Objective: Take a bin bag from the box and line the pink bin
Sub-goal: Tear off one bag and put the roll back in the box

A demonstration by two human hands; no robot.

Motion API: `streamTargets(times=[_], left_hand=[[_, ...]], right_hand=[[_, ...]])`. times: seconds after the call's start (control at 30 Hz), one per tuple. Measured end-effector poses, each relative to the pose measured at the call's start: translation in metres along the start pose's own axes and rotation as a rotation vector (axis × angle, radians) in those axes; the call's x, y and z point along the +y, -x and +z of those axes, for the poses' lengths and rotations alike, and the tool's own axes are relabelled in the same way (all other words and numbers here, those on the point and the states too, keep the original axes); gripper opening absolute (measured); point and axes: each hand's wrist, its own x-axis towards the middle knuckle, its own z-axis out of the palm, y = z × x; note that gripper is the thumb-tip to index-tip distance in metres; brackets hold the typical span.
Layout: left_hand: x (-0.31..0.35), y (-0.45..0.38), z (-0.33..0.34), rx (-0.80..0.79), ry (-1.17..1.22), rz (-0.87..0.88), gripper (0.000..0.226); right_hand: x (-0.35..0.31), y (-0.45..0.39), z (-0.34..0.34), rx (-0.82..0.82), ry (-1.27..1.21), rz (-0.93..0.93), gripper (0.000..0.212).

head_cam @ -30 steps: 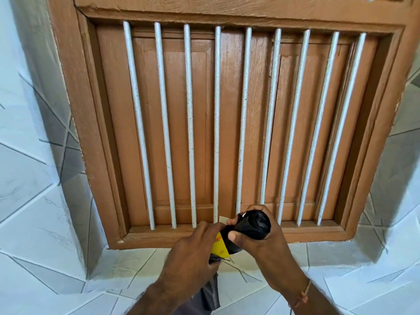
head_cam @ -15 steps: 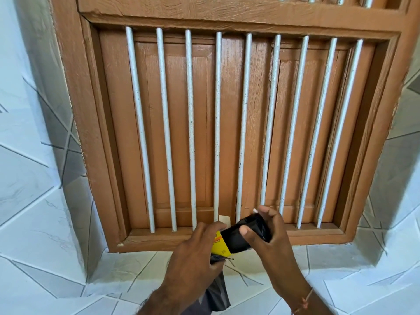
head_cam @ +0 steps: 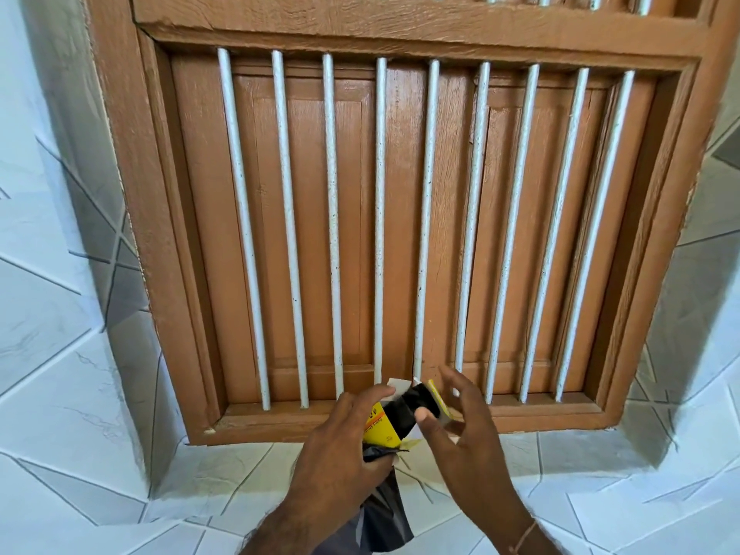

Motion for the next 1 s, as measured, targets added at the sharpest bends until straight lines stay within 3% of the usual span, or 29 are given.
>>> streamTargets(times=[0.07, 0.17, 0.27, 0.37, 0.47, 0.53, 0.63, 0.8, 0.87, 1.0], left_hand=[[0.001, 0.001, 0.001, -0.006, 0.019, 0.000, 0.082], [0.002, 0.002, 0.002, -0.011, 0.079, -0.008, 0.093], [0.004, 0.001, 0.004, -0.040, 0.120, -0.028, 0.093], [0.005, 0.002, 0.008, -0.063, 0.084, -0.030, 0.086], [0.002, 0.001, 0.011, -0.051, 0.080, -0.031, 0.083], [-0.001, -0.001, 0.010, -0.040, 0.103, -0.061, 0.083], [-0.002, -0.002, 0.009, -0.054, 0.081, -0.085, 0.083], [0.004, -0.002, 0.003, -0.084, 0.067, -0.029, 0.072], [0.005, -0.002, 0.001, -0.090, 0.069, -0.028, 0.069], [0.007, -0.004, 0.001, -0.078, 0.063, -0.028, 0.066]], right_hand=[[-0.003, -0.002, -0.001, -0.001, -0.196, 0.162, 0.050], [-0.005, -0.005, -0.002, 0.072, -0.374, 0.288, 0.032], [-0.004, -0.005, 0.000, 0.143, -0.316, 0.255, 0.013], [-0.004, -0.009, 0.000, 0.142, -0.199, 0.185, 0.015], [-0.012, -0.010, -0.003, -0.015, -0.159, 0.121, 0.011], [-0.015, -0.009, -0.006, -0.087, -0.262, 0.148, 0.008], [-0.013, -0.007, -0.007, -0.044, -0.408, 0.225, 0.014], [-0.004, -0.009, 0.000, 0.287, -0.447, 0.303, 0.011], [0.000, -0.008, 0.000, 0.248, -0.470, 0.277, 0.018], [0.001, -0.003, -0.001, 0.020, -0.432, 0.188, 0.041]])
